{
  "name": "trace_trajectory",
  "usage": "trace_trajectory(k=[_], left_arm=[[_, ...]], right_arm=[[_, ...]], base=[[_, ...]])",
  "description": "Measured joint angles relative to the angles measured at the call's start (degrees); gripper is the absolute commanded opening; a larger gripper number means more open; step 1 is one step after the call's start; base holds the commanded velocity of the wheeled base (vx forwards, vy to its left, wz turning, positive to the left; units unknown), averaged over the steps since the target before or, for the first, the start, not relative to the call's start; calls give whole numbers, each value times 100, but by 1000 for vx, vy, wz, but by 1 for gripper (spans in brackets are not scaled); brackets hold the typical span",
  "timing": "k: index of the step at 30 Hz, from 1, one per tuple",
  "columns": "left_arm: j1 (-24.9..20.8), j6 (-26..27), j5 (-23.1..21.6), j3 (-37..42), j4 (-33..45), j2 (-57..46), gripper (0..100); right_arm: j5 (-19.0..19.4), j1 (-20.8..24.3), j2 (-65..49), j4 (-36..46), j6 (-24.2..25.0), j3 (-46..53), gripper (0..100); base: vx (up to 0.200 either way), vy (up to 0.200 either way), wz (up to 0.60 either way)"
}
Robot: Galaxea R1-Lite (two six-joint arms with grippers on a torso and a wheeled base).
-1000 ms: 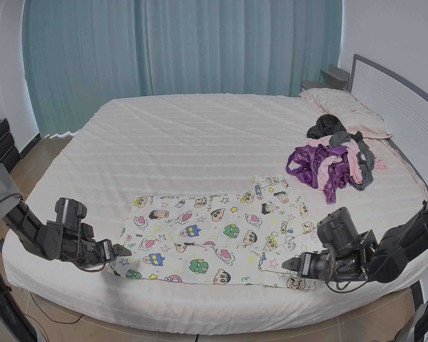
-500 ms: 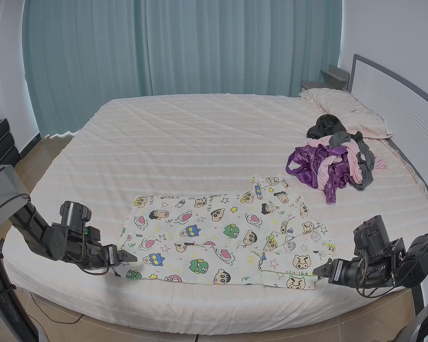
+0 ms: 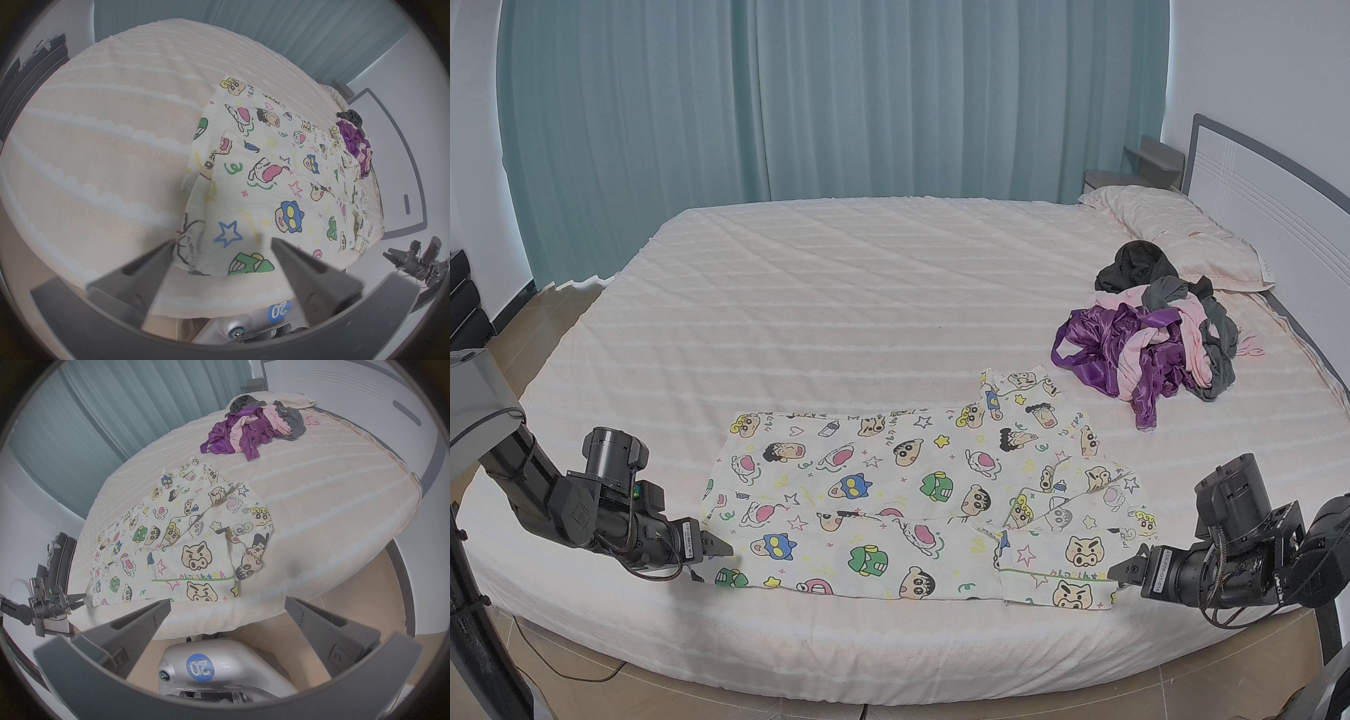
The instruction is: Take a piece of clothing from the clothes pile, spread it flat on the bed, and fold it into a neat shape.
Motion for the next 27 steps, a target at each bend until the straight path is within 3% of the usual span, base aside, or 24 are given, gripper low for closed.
trace_trajectory(k=[24, 25, 27], left_arm=[[137, 39, 235, 649, 35, -185, 0], [133, 38, 241, 667, 35, -190, 100], [133, 39, 252, 706, 33, -201, 100]], right_arm=[[52, 38, 35, -290, -4, 179, 100], [61, 38, 37, -288, -4, 185, 100], [72, 38, 39, -288, -4, 193, 100]], base=[[0, 0, 0], [0, 0, 0], [0, 0, 0]])
